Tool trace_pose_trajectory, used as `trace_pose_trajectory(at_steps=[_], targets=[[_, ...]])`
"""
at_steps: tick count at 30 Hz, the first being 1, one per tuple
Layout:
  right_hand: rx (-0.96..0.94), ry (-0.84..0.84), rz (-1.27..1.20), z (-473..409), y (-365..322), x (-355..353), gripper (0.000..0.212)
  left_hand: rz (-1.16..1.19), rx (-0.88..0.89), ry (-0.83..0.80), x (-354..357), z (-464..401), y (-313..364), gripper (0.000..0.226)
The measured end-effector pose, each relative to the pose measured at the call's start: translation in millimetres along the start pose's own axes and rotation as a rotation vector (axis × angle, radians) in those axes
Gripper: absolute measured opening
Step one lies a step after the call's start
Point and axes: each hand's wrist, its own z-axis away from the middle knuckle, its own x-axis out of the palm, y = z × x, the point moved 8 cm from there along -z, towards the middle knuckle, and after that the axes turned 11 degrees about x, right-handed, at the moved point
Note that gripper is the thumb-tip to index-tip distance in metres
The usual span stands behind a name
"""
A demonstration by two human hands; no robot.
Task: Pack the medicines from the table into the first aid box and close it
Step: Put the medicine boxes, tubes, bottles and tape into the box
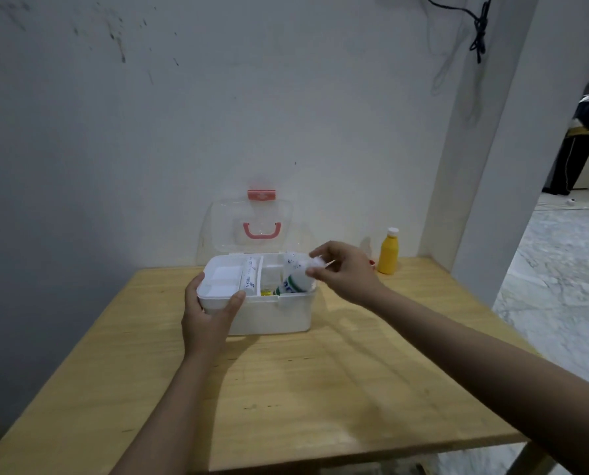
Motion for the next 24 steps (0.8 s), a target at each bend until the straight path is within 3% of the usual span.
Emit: trace_pose_trajectory(at_steps=[8, 13, 15, 18, 24], targets=[[0.06, -0.104, 0.021, -6.8, -3.2, 49.5, 0.029, 0.01, -0.005, -0.002, -0.7, 1.2, -0.1, 0.075], [0.035, -0.291, 0.024, -7.4, -6.3, 64.3, 0.03, 0.006, -0.005, 0.005, -0.8, 1.6, -1.7, 0.075], [-0.023, -0.213, 0.006, -8.8, -4.9, 58.0, 0.026, 0.01, -0.003, 0.008, -0.6, 1.6, -1.6, 0.074], [-0.061, 0.065, -0.104, -14.9, 11.0, 26.1, 0.014, 0.019, 0.0, 0.008, -0.4, 2.1, -1.7, 0.073], [0.141, 0.465, -0.111, -35.1, 97.4, -43.5, 0.012, 0.012, 0.014, 0.016, 0.3, 1.7, -3.4, 0.072]])
